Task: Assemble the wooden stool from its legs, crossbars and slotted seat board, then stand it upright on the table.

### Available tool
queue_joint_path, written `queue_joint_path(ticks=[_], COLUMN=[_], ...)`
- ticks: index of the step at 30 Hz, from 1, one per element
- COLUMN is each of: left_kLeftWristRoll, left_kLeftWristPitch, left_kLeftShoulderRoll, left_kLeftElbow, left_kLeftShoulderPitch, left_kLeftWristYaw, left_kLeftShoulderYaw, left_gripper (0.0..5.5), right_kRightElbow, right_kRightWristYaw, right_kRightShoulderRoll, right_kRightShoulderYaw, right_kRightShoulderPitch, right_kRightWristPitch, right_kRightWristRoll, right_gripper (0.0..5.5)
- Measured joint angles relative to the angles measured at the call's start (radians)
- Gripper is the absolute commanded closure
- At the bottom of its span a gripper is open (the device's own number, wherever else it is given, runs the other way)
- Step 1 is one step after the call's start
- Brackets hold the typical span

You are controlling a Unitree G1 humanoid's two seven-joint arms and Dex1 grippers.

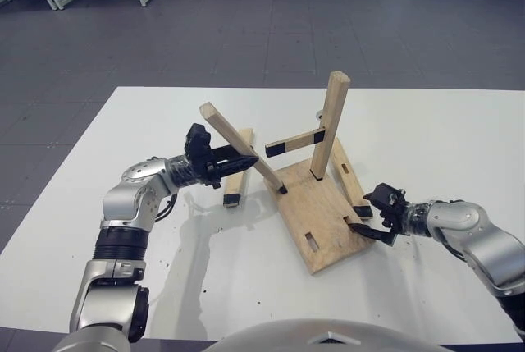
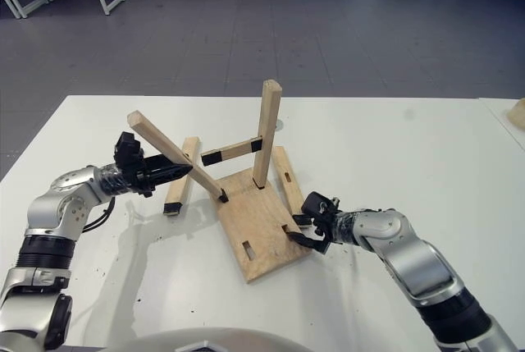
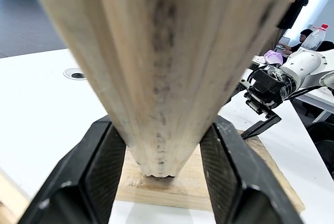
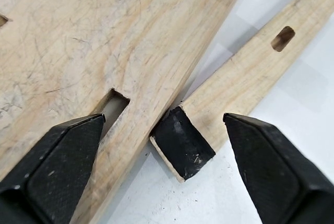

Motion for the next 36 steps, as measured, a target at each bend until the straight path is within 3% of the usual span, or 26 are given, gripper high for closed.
queue_joint_path(ticks=[36], left_kLeftWristRoll=[0.088], left_kLeftWristPitch=[-0.053], left_kLeftShoulderRoll=[-0.040], left_kLeftElbow=[0.147], left_kLeftShoulderPitch=[-0.143], left_kLeftWristYaw=[-0.042], left_kLeftShoulderYaw=[-0.113], left_gripper=[3.42], right_kRightElbow=[0.006], right_kRightWristYaw=[0.001], right_kRightShoulderRoll=[0.048], right_kRightShoulderYaw=[0.002], right_kRightShoulderPitch=[-0.001], right_kRightWristPitch=[0.004], right_kRightWristRoll=[-0.059], right_gripper=[1.32])
